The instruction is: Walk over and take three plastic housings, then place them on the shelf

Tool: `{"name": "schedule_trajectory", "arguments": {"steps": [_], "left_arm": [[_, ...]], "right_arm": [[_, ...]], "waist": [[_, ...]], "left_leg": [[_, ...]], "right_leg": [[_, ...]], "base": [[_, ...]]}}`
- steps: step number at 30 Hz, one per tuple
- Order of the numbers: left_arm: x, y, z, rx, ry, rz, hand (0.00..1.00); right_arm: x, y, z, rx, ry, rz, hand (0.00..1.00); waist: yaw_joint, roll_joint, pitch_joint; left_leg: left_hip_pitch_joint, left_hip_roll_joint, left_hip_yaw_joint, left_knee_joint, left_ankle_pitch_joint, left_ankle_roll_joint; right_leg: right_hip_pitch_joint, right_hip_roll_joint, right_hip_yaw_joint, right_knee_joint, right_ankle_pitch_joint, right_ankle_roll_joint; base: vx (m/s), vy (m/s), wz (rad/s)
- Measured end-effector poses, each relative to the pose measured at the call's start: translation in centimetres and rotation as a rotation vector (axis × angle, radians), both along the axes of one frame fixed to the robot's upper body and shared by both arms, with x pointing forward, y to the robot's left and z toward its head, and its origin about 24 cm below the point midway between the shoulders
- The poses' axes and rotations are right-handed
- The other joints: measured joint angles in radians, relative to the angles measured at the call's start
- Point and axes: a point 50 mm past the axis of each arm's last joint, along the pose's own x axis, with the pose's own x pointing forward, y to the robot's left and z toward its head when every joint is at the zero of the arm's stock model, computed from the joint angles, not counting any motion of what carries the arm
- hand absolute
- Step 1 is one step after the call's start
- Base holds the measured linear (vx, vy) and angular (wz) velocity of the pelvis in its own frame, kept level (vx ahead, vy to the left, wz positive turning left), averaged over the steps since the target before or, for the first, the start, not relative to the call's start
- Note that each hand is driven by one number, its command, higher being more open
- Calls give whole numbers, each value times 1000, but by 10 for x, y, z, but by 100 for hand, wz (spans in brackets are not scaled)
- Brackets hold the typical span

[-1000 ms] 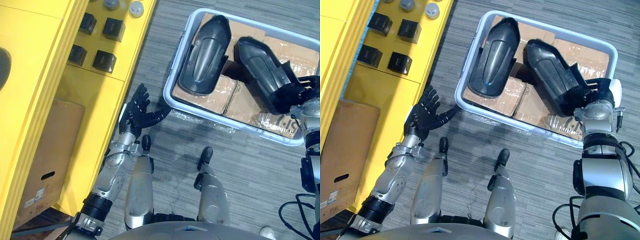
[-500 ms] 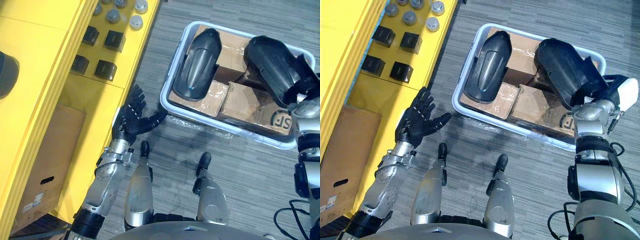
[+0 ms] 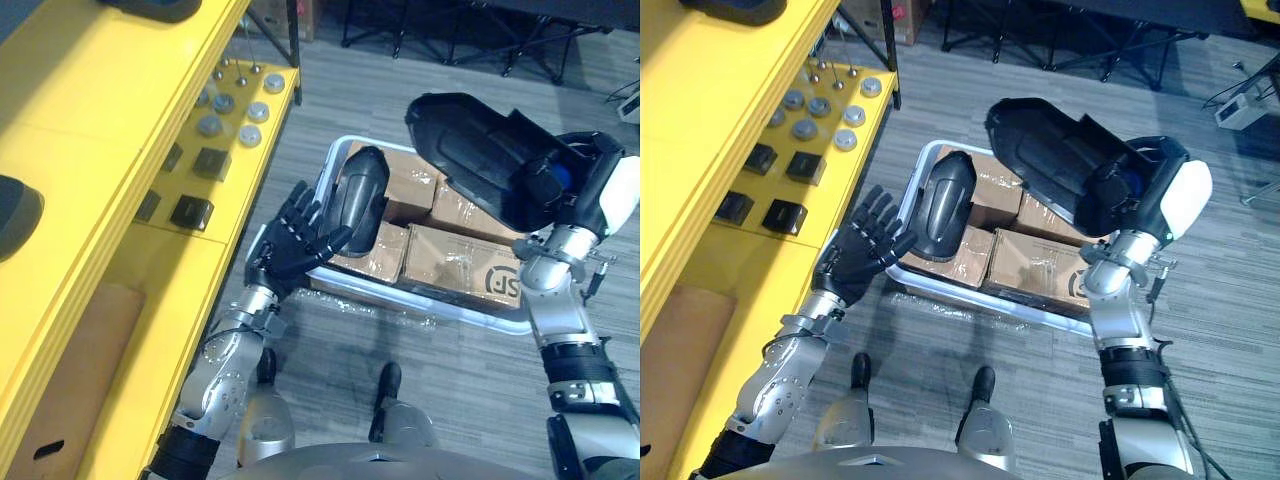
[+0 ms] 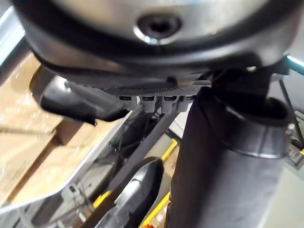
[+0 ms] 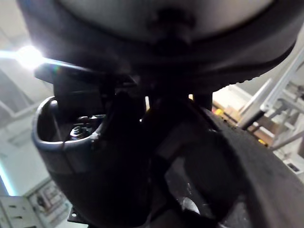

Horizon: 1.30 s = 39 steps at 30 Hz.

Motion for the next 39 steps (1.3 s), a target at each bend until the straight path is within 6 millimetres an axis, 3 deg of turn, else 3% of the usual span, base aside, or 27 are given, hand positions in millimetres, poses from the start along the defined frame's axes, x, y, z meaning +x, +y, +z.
{"name": "schedule_trajectory", "arguments": {"steps": [5, 10, 17, 21, 28, 29, 39], "left_arm": [[3, -34, -13, -154, 184, -139, 100], [9, -46, -31, -180, 315, -147, 100], [13, -56, -28, -220, 289, -184, 100], [15, -65, -22, -300, 257, -228, 100], [17, -65, -19, -375, 245, -193, 100], [17, -65, -19, -378, 239, -175, 0], [26, -51, -18, -400, 307, 128, 0]], "right_arm": [[-4, 35, 0, 10, -69, 111, 0], [-7, 72, -10, 54, -84, 239, 0], [-9, 105, -26, 77, -24, 359, 0], [-9, 127, -41, 112, 37, 424, 0], [-11, 136, -48, 149, 43, 463, 0], [-11, 139, -50, 158, 44, 476, 0], [-17, 170, -59, 230, 83, 571, 0]], "waist": [[-25, 1, -50], [-46, 2, -98], [-44, -3, -114], [-46, -26, -139], [-46, -39, -163], [-46, -40, -166], [-43, -52, -174]], "left_leg": [[21, 0, 12, -1, 0, -1], [41, 3, 33, -1, 1, -1], [55, 3, 39, -1, 2, -1], [54, 2, 40, -1, 3, -1], [55, 1, 36, -1, 3, -2], [55, 1, 34, -1, 3, -2], [63, 3, 25, -1, 1, -2]], "right_leg": [[13, 0, -1, -6, -1, 1], [17, 1, 16, -7, 0, 1], [35, 3, 23, -22, 10, 2], [40, 3, 23, -39, 19, 1], [48, 2, 16, -42, 21, 0], [50, 2, 14, -42, 21, 0], [67, 4, 1, -42, 17, -5]], "base": [[-21, -7, -7], [-43, -11, -12], [-27, -4, -3], [0, 0, 0], [4, -2, 1], [4, -5, 4], [-14, -3, 3]]}}
